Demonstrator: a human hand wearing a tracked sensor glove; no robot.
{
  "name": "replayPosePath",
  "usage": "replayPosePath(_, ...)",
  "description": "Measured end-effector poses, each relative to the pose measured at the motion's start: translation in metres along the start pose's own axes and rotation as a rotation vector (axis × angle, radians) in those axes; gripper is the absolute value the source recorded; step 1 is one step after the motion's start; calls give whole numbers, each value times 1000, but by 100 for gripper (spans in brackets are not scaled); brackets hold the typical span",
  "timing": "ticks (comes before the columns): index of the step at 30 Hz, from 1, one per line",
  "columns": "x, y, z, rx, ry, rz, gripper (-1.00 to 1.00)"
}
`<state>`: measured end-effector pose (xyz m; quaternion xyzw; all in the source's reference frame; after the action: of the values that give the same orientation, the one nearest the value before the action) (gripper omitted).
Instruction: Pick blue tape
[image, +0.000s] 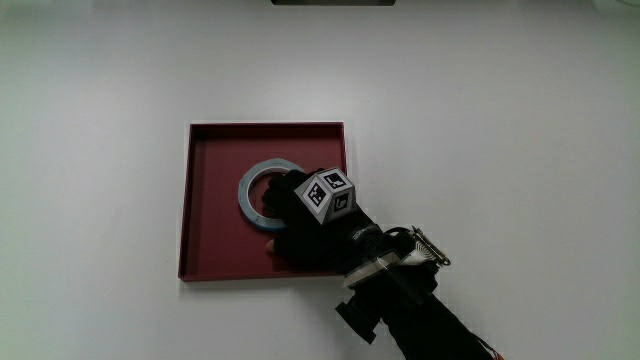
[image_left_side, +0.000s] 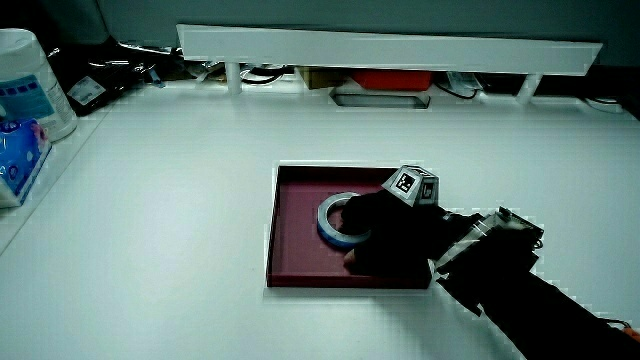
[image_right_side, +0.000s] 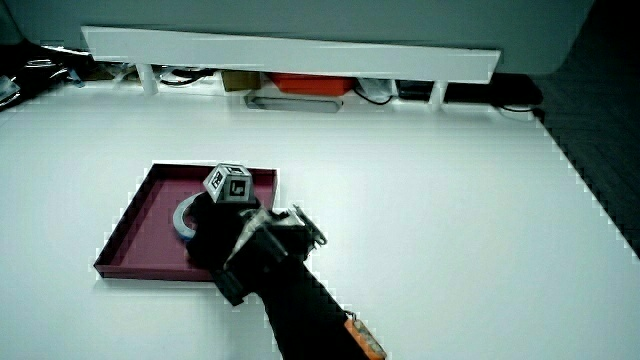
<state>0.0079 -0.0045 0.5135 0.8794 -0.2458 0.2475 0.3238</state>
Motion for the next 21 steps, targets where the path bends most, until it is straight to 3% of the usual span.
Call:
replayPosePath(5,-6,-2,4,5,2,9,48)
replayPosePath(8,-4,0,0,-18,31,26,61)
replayPosePath(17,-10,-5,-2,-3,-10,41,100)
replayPosePath(21,-13,-6,-3,2,-20,56,100)
